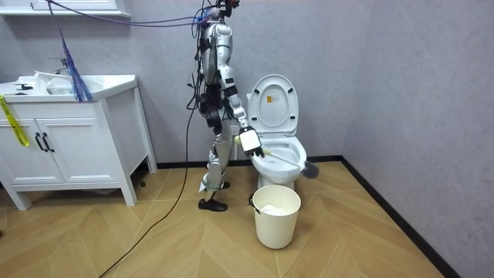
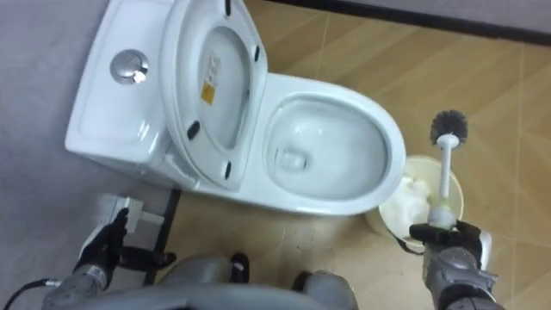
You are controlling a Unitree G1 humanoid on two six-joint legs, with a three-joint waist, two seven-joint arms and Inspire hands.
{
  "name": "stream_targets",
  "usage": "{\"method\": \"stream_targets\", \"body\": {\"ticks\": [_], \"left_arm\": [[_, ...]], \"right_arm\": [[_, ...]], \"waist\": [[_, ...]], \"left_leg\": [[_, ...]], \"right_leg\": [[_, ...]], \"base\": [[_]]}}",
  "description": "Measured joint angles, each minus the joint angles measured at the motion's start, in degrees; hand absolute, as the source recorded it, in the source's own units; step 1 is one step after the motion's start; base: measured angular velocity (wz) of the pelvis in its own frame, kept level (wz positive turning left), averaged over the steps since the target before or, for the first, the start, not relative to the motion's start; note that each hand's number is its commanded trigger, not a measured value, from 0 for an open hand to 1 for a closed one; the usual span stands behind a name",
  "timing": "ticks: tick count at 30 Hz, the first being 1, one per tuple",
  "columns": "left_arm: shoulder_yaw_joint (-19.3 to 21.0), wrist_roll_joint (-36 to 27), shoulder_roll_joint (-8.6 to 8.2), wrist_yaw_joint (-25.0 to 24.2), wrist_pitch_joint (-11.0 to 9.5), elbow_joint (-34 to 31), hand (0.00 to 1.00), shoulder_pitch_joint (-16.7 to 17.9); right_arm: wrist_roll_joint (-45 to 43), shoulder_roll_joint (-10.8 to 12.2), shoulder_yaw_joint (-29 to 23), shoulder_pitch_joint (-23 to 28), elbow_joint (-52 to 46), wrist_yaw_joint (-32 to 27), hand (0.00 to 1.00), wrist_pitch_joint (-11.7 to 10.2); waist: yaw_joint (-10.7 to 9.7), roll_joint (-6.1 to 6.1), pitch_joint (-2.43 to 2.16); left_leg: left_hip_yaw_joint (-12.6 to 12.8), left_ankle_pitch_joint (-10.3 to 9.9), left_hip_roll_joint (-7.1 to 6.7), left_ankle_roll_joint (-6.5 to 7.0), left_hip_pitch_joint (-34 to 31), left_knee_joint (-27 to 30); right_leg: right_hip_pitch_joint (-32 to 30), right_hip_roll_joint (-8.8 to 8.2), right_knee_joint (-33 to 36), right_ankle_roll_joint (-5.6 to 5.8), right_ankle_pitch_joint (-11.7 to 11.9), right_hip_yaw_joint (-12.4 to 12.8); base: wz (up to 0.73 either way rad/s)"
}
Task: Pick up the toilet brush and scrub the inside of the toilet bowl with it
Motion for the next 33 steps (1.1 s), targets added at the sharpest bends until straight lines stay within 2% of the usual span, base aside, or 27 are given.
{"method": "stream_targets", "body": {"ticks": [4,5,6,8,11,12,16,18,20,23,26,29,32,33], "left_arm": [[1.36,0.28,-0.34,0.00,0.02,-0.11,0.00,2.23],[2.45,1.15,-0.73,0.01,0.02,-0.49,0.00,3.18],[3.42,2.47,-1.07,0.20,0.02,-0.55,0.00,3.93],[4.66,4.81,-1.38,0.51,0.06,-0.81,0.00,5.36],[6.84,9.73,-2.44,1.64,0.14,-2.94,0.00,8.10],[7.15,11.42,-2.76,2.09,0.13,-3.80,0.00,8.41],[7.99,14.02,-3.77,4.89,0.12,-8.40,0.00,8.42],[9.20,17.60,-4.91,7.85,-0.31,-12.77,0.00,7.92],[9.33,20.08,-4.90,10.48,-0.60,-15.92,0.00,7.09],[9.31,22.36,-5.11,13.00,-1.44,-21.59,0.00,5.42],[8.99,22.85,-6.02,14.34,-1.50,-25.53,0.00,4.76],[7.98,24.45,-6.19,15.24,-1.77,-30.32,0.00,3.99],[7.43,26.19,-6.12,17.18,-4.41,-33.11,0.00,2.97],[6.92,26.50,-6.14,17.70,-4.68,-34.52,0.00,2.08]], "right_arm": [[-4.95,0.45,0.05,2.26,-5.17,-0.03,1.00,-0.18],[-7.20,0.78,0.06,2.40,-5.49,-0.02,1.00,-0.24],[-9.38,1.04,0.17,2.53,-5.68,-0.03,1.00,-0.21],[-13.02,1.39,0.21,3.51,-7.61,-0.01,1.00,-0.01],[-20.22,2.46,0.30,3.86,-8.98,-0.04,1.00,-0.64],[-22.74,2.61,0.47,4.05,-9.11,-0.02,1.00,-0.95],[-27.38,2.79,3.07,4.50,-9.00,-0.01,1.00,-1.39],[-31.55,3.73,4.24,4.67,-7.07,0.07,1.00,-2.88],[-35.03,4.04,4.97,4.68,-5.53,0.83,1.00,-3.19],[-37.05,4.02,5.75,4.66,-2.71,2.27,1.00,-3.87],[-37.81,4.16,7.03,4.71,0.62,3.45,1.00,-4.20],[-38.56,4.24,7.38,4.69,3.51,4.47,1.00,-4.27],[-40.46,4.27,7.47,4.70,6.09,5.32,1.00,-4.31],[-40.89,4.31,7.47,4.69,7.01,5.53,1.00,-4.30]], "waist": [[0.03,-0.54,-0.06],[0.38,-0.94,-0.34],[1.19,-1.10,-0.41],[1.85,-1.24,-0.37],[1.93,-1.25,-0.33],[2.52,-1.15,-0.27],[4.66,-0.84,0.02],[5.48,-0.83,0.03],[6.24,-0.73,0.08],[7.75,-0.43,0.24],[7.95,-0.41,0.29],[7.86,-0.53,0.37],[7.75,-0.47,0.33],[7.57,-0.49,0.37]], "left_leg": [[-1.24,0.01,-0.36,-0.01,3.37,-1.55],[-1.24,0.07,-0.47,-0.12,4.11,-2.11],[-1.28,0.07,-0.48,-0.12,4.69,-2.21],[-1.42,0.07,-0.48,-0.12,5.43,-2.17],[-2.07,0.07,-0.55,-0.12,6.01,-2.10],[-2.50,0.07,-0.63,-0.12,5.99,-2.09],[-3.09,0.12,-0.76,-0.21,5.41,-1.60],[-3.23,0.12,-0.83,-0.20,4.63,-0.65],[-3.64,0.12,-0.87,-0.20,4.07,-0.25],[-4.66,0.11,-0.86,-0.19,2.61,0.29],[-5.22,0.20,-0.89,-0.19,2.23,0.71],[-5.79,0.27,-0.88,-0.32,1.41,1.30],[-5.75,0.28,-0.91,-0.33,1.61,1.30],[-5.75,0.28,-0.89,-0.33,1.58,1.40]], "right_leg": [[4.08,0.52,-3.05,0.36,0.71,-1.38],[4.89,0.55,-3.67,0.38,0.73,-1.41],[5.52,0.57,-3.74,0.39,0.73,-1.41],[6.27,0.57,-3.73,0.39,0.73,-1.38],[7.10,0.65,-3.80,0.39,0.73,-1.30],[7.22,0.68,-3.81,0.39,0.73,-1.39],[7.59,0.66,-3.75,0.40,0.72,-2.14],[7.71,0.60,-3.74,0.40,0.72,-2.76],[7.59,0.58,-3.74,0.40,0.72,-3.77],[6.60,0.50,-3.18,0.37,0.70,-3.89],[6.39,0.43,-2.66,0.34,0.69,-3.98],[5.79,0.60,-2.52,0.26,0.65,-3.93],[5.71,0.59,-2.48,0.26,0.65,-3.81],[5.67,0.61,-2.48,0.26,0.65,-3.81]], "base": [[0.16],[0.00],[0.00],[0.00],[0.10],[0.21],[0.14],[0.14],[0.17],[0.14],[0.10],[0.06],[0.00],[0.00]]}}
